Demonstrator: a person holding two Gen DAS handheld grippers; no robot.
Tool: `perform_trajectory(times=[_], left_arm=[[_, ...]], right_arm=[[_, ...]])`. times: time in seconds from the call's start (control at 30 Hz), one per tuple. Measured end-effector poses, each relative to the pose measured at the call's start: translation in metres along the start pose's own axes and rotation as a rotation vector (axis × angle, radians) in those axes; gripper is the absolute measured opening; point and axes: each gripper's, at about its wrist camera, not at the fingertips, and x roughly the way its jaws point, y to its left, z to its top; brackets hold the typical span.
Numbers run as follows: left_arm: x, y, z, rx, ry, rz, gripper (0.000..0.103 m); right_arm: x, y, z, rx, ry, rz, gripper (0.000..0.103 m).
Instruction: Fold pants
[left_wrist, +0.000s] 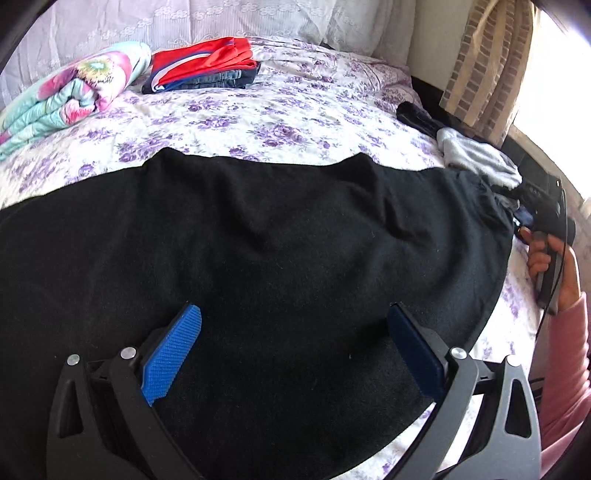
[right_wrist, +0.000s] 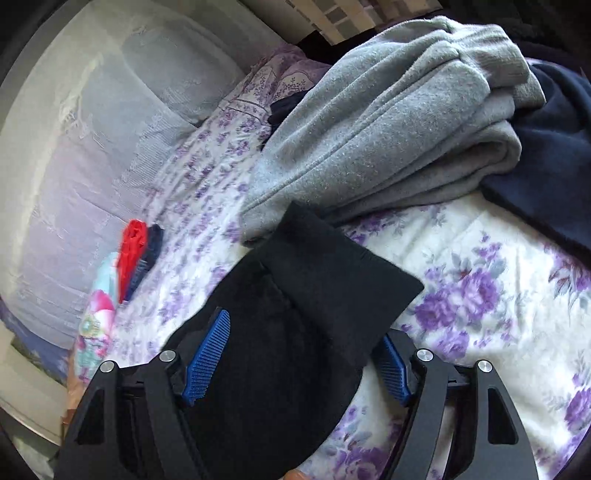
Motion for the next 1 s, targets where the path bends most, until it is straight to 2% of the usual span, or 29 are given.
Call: perform_trajectory(times=[0.07,0.13,0.27,0.33,0.4,0.47,0.6,0.67,0.77,0.8,0.87,0.9,0.93,1.0], left_arm=[[0.001,0.000,0.001,-0.004,-0.003,-0.002,0.098],[0.002,-0.002,0.001,0.004,-0.003,0.009,0.098],[0.003,-0.003,0.001,0.010,-0.004,0.010,0.098],[0.001,-0.001,0.001,-0.003,-0.008,-0.004,0.098],[0.000,0.000,0.001,-0.012,-0.014,-0.010,0.098],[0.000,0.000,0.001,-0.019,-0.017,-0.011,0.098],[-0.001,-0.001,0.001,-0.017,-0.022,-0.017,0.098],[-0.001,-0.002,0.002,-0.012,-0.023,-0.018,0.098],[-0.002,-0.001,0.001,-0.015,-0.023,-0.027,0.098],[-0.002,0.000,0.001,-0.018,-0.024,-0.031,0.098],[-0.002,0.001,0.001,-0.023,-0.025,-0.035,0.098],[-0.002,0.001,0.001,-0.026,-0.025,-0.037,0.098],[-0.002,0.001,0.001,-0.027,-0.025,-0.038,0.098],[-0.002,0.001,0.001,-0.024,-0.024,-0.035,0.098]], right_arm=[[0.000,-0.001,-0.004,0.012,0.014,0.038,0.068],[0.004,-0.002,-0.004,0.006,0.010,0.011,0.063],[0.016,-0.002,0.003,0.009,0.000,0.012,0.055],[0.022,-0.007,0.005,0.016,-0.002,-0.005,0.025],[0.021,-0.011,0.006,0.038,0.000,0.023,0.018],[0.004,0.001,0.006,-0.005,-0.024,0.049,0.015],[-0.046,0.018,0.005,-0.078,-0.155,0.052,0.015],[-0.044,0.006,0.002,-0.038,-0.135,0.023,0.015],[-0.010,-0.021,-0.008,0.010,-0.047,-0.105,0.016],[-0.012,-0.022,-0.009,0.008,-0.068,-0.081,0.018],[-0.026,-0.018,-0.008,0.016,-0.086,-0.035,0.035],[-0.030,-0.019,-0.009,0.030,-0.094,0.000,0.052],[-0.033,-0.020,-0.011,0.049,-0.092,0.036,0.057],[-0.035,-0.018,-0.017,0.042,-0.081,0.028,0.057]])
